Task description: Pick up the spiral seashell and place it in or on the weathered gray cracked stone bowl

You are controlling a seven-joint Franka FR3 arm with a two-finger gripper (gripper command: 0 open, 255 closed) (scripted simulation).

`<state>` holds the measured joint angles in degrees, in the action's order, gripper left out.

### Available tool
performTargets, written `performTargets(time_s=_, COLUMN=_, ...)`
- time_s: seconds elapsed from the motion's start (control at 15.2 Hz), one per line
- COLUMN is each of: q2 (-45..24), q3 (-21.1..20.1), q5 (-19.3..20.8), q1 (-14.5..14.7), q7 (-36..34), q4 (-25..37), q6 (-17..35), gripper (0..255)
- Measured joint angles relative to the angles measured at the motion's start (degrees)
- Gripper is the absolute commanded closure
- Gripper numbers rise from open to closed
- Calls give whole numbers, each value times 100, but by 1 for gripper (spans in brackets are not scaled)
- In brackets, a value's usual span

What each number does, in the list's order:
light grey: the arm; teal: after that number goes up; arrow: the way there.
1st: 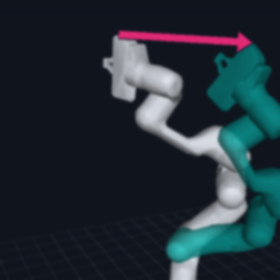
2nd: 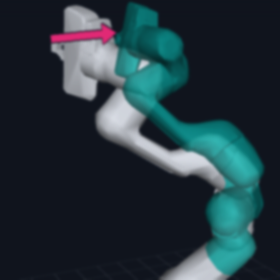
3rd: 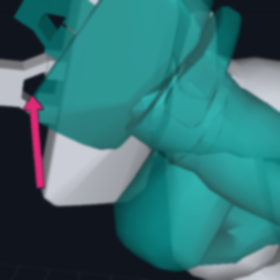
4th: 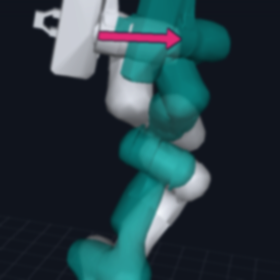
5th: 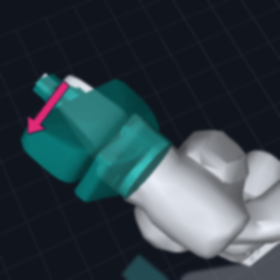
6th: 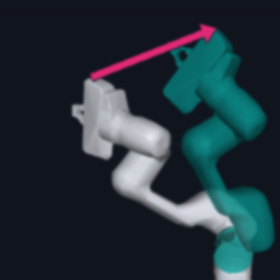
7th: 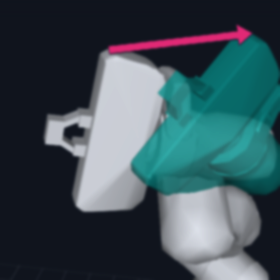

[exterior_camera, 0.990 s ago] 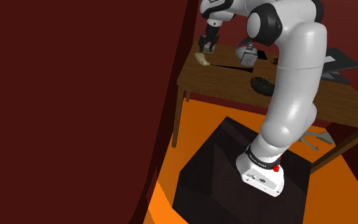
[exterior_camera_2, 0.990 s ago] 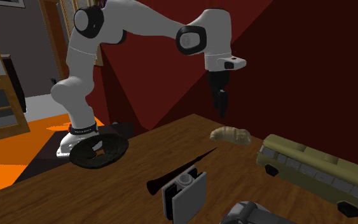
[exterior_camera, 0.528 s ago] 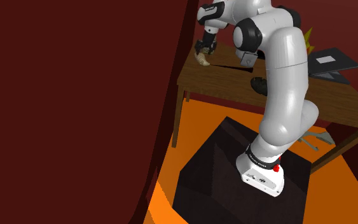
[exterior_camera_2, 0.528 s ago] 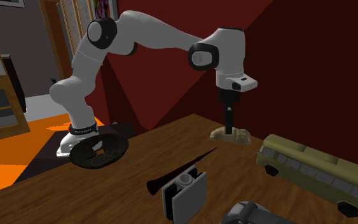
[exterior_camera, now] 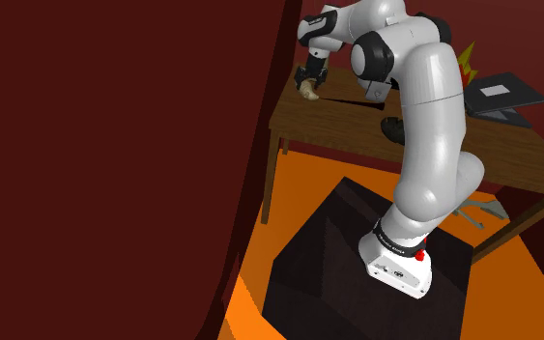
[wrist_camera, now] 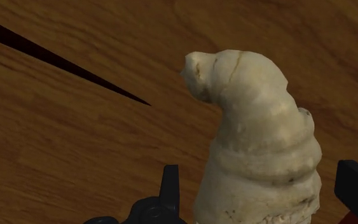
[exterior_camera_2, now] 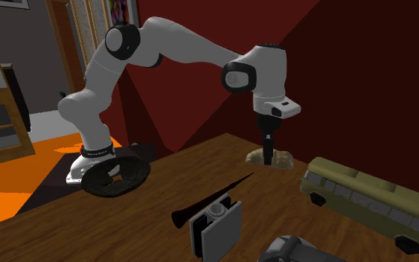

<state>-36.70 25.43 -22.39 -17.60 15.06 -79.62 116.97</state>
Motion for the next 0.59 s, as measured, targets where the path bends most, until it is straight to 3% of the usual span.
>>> performTargets(time_s=0.2, q2=-1, q3=0, q5=-1, q1=-1, q7=2, q4=-3, q6=5, gripper=0)
performTargets(time_s=0.26, q2=-1, q3=0, q5=-1, q1=-1, q7=2, q4=-3, q6=5, gripper=255)
performTargets(time_s=0.59, q2=3, q3=-1, q5=-3, q1=-1, q7=3, q4=5, q6=5, gripper=255)
